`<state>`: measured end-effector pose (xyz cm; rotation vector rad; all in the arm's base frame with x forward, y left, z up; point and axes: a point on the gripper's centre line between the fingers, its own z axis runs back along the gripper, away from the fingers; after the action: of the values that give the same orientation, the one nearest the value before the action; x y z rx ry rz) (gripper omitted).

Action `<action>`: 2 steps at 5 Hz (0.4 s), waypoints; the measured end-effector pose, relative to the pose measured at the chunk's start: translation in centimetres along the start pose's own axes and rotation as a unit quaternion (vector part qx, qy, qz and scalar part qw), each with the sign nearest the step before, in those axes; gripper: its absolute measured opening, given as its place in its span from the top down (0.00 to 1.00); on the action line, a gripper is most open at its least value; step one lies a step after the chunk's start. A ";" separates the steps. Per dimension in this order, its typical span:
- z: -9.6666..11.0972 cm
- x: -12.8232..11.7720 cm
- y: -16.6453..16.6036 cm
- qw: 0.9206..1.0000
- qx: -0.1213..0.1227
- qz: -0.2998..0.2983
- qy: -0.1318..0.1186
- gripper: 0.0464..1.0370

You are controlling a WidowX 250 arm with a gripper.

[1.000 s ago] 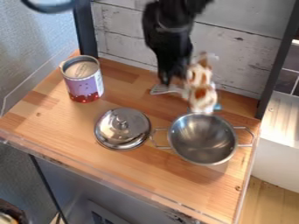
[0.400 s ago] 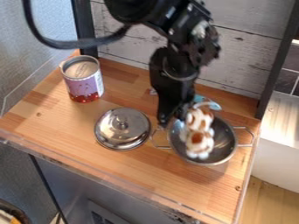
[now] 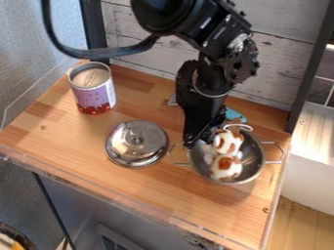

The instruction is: Move something to put it in the silver pan

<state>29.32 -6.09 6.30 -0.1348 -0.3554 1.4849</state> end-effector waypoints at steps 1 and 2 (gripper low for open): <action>-0.1 0.4 -0.2 1.000 -0.003 0.002 -0.015 0.51; -0.1 0.7 -0.2 1.000 -0.004 0.005 -0.026 0.20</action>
<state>29.60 -5.36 6.39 -0.1046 -0.4043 1.4997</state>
